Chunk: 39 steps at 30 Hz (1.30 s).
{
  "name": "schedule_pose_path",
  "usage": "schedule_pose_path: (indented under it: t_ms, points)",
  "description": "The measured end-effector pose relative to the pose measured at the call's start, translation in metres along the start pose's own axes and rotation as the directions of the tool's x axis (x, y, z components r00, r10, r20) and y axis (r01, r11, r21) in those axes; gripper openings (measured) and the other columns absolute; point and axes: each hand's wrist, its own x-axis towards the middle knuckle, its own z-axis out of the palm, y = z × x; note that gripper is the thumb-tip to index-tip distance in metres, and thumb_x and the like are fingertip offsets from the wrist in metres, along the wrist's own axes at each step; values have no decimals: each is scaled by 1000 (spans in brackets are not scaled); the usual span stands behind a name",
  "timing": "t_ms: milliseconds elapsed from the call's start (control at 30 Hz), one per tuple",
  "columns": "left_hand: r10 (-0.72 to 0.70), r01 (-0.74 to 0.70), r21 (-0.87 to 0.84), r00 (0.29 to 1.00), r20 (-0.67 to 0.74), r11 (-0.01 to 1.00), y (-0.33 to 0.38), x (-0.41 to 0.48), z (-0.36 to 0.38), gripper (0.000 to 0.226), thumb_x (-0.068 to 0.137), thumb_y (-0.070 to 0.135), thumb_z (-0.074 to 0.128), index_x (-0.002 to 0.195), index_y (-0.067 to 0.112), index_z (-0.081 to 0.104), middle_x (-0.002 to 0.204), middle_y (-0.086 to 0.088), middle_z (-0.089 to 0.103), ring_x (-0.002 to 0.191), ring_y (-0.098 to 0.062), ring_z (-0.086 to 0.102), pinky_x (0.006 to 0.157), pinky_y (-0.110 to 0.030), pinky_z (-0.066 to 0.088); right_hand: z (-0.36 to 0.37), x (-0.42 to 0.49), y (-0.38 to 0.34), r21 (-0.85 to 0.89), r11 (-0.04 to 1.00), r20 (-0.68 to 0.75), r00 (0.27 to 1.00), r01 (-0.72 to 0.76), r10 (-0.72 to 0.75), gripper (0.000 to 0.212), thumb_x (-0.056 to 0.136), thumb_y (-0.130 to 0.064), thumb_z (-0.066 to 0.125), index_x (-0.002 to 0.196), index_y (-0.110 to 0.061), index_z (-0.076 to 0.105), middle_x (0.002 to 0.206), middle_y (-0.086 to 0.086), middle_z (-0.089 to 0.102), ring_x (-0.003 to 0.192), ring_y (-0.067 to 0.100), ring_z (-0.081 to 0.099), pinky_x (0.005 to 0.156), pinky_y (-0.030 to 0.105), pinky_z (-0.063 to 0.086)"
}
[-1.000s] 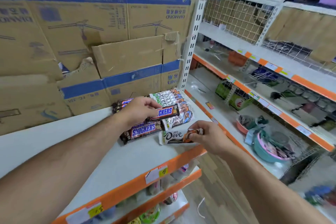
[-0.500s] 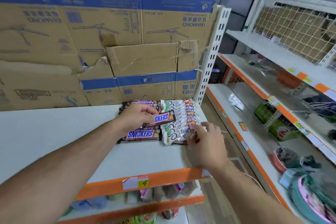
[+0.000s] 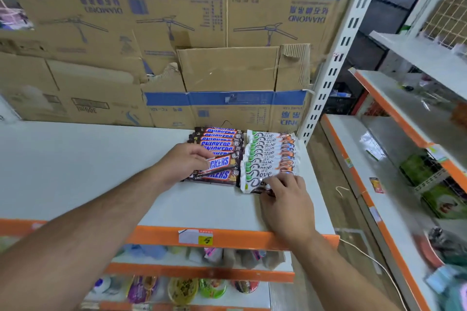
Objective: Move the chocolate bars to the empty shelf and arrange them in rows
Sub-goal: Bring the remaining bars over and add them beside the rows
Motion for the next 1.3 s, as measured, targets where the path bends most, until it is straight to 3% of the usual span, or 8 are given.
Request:
schedule_pose_path:
  t_ms: [167, 400, 533, 700, 867, 1033, 1167, 1300]
  points:
    - [-14, 13, -40, 1000, -25, 999, -10, 1, -19, 18, 83, 6, 70, 95, 19, 72, 85, -2, 76, 82, -16, 72, 74, -29, 55, 0, 0, 0, -10, 1000, 4, 1000, 5, -5, 25, 74, -31, 58, 97, -27, 66, 100, -4, 61, 95, 26, 47, 70, 34, 50]
    - [42, -42, -65, 999, 1, 997, -19, 7, -57, 20, 81, 1, 67, 93, 16, 73, 87, -8, 75, 81, -18, 67, 78, -30, 47, -5, -2, -2, -82, 997, 50, 999, -15, 19, 37, 75, -35, 64, 111, -27, 64, 112, -2, 59, 103, 28, 51, 75, 35, 50]
    - [49, -48, -41, 998, 31, 998, -35, 18, -98, 21, 81, 2, 67, 93, 17, 74, 88, -6, 75, 82, -18, 65, 77, -31, 44, -3, 4, -40, -25, 998, -70, 996, -52, 50, 45, 76, -42, 62, 114, -18, 61, 113, 4, 56, 101, 29, 52, 80, 38, 48]
    - [58, -60, 73, 998, 29, 996, -60, 41, -149, 20, 79, 7, 65, 88, 23, 74, 73, 7, 73, 68, -10, 60, 62, -23, 41, 22, 13, -163, 166, 960, -62, 974, 225, -218, 13, 78, -31, 64, 85, -19, 65, 83, -2, 59, 73, 22, 58, 57, 30, 46]
    - [187, -182, 319, 982, 14, 930, -83, 71, -174, 21, 83, 17, 64, 97, 29, 73, 86, 8, 69, 61, -6, 56, 46, -15, 38, 61, 25, -256, 176, 922, 182, 909, 344, -374, 19, 84, -35, 58, 72, -21, 55, 72, -1, 54, 66, 22, 55, 53, 34, 44]
    - [342, -285, 497, 939, -25, 820, -103, 84, -187, 45, 80, 32, 68, 124, 29, 63, 120, 7, 63, 107, -15, 57, 92, -32, 48, 79, 31, -281, 162, 965, 242, 940, 207, -242, 14, 82, -35, 58, 79, -21, 53, 77, -1, 53, 68, 24, 55, 54, 32, 44]
    - [464, -378, 550, 886, -19, 745, -121, 89, -196, 36, 73, 28, 71, 109, 24, 70, 106, 7, 62, 105, -20, 53, 92, -34, 44, 83, 31, -284, 138, 975, 236, 950, 174, -203, 16, 78, -35, 58, 78, -24, 47, 76, -4, 49, 66, 20, 51, 53, 29, 39]
    - [451, -366, 549, 892, -22, 751, -112, 102, -191, 27, 76, 28, 68, 102, 29, 73, 95, 5, 60, 99, -22, 50, 86, -31, 42, 84, 33, -285, 109, 980, 231, 955, 166, -187, 19, 77, -35, 61, 79, -26, 44, 76, -7, 47, 65, 16, 47, 55, 23, 29]
